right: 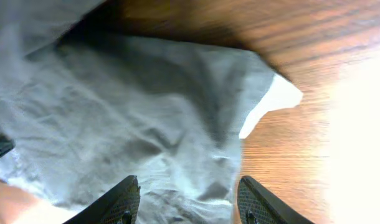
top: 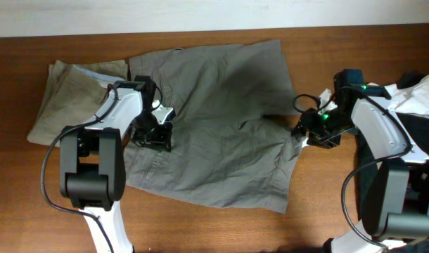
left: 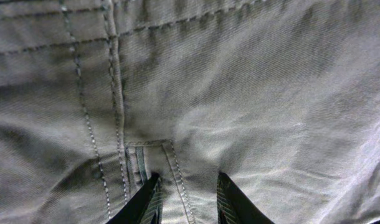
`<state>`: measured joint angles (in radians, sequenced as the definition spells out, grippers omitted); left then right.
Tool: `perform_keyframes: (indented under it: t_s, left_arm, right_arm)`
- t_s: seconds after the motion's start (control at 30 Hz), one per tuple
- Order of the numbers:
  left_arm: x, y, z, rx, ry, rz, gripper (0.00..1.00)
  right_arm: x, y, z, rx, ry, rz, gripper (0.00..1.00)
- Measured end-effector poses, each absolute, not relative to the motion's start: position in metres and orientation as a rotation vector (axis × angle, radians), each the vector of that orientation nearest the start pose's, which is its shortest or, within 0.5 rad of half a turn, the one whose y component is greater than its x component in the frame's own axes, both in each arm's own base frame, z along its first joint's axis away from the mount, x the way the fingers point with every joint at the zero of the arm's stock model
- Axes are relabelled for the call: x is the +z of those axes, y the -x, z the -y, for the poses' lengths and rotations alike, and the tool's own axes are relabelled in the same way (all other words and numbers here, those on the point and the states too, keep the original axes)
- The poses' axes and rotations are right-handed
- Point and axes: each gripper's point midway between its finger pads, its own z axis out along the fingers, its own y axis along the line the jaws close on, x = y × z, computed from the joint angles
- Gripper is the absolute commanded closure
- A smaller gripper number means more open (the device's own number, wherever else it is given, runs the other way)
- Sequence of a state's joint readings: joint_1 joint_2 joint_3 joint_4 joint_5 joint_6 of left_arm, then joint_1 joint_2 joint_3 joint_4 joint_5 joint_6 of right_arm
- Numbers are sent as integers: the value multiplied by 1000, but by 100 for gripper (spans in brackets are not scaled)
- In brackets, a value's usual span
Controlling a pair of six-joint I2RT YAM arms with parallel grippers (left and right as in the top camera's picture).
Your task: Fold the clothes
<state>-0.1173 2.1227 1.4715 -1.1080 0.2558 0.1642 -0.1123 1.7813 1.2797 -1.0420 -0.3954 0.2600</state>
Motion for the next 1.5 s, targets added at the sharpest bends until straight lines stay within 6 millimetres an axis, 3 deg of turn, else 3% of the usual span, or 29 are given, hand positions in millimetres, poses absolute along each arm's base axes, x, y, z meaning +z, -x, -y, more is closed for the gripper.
perform_keyframes:
  t_s: [0.1, 0.27, 0.3, 0.33, 0.37, 0.5, 0.57, 0.6, 0.7, 0.8, 0.87, 0.93, 1.07, 1.2, 1.23, 1.27, 1.3, 1.37, 1.4, 1.5]
  left_arm:
    - [2, -338, 84, -434, -421, -3263, 70]
    - [1, -338, 84, -434, -421, -3259, 70]
    - [1, -338, 84, -434, -421, -3259, 69]
    - [1, -338, 84, -434, -421, -3258, 69]
    - [1, -338, 84, -434, -422, -3257, 69]
    - [1, -338, 84, -434, -421, -3257, 69]
    - [1, -338, 84, -434, -421, -3257, 69]
    - [1, -338, 84, -434, -421, -3257, 69]
    - [1, -338, 84, -434, -422, -3256, 69]
    - [1, -338, 84, -435, -421, -3256, 68]
    - [2, -338, 84, -439, -420, -3256, 67]
    - [2, -338, 84, -440, -420, -3256, 64]
    - [2, -338, 86, -450, -420, -3254, 64]
    - [2, -338, 86, -455, -419, -3254, 63]
    - [2, -338, 86, -455, -419, -3254, 64]
    - [2, -338, 86, -457, -418, -3254, 63]
    - [2, -338, 86, -458, -418, -3254, 63]
    - [2, -338, 86, -458, -418, -3253, 64]
    - [2, -338, 86, -457, -418, -3254, 64]
    - [2, -338, 86, -458, -418, -3253, 63]
  right_arm:
    - [48, -313, -29, 610, -628, -3066, 47]
    - [15, -312, -46, 775, -659, -2967, 47]
    - [15, -325, -52, 842, -612, -2884, 51]
    - [18, -337, -60, 930, -559, -2802, 62]
    - [20, -340, -65, 979, -541, -2774, 68]
    - [45, -358, -86, 1209, -406, -2609, 74]
    - [59, -364, -96, 1317, -331, -2530, 68]
    - [65, -365, -100, 1357, -291, -2501, 58]
    - [59, -356, -94, 1365, -389, -2549, 57]
    - [57, -353, -65, 1364, -552, -2539, 56]
    - [54, -345, -33, 1372, -730, -2514, 56]
    - [57, -344, -23, 1395, -746, -2478, 55]
    - [58, -343, -41, 1400, -631, -2508, 47]
    - [32, -333, -65, 1192, -587, -2708, 46]
    - [32, -340, -76, 1175, -510, -2698, 51]
    - [36, -347, -84, 1176, -446, -2670, 64]
    - [39, -353, -91, 1186, -396, -2643, 69]
    - [48, -364, -99, 1216, -317, -2576, 70]
    - [52, -369, -100, 1219, -291, -2549, 64]
    - [54, -375, -92, 1195, -280, -2518, 62]
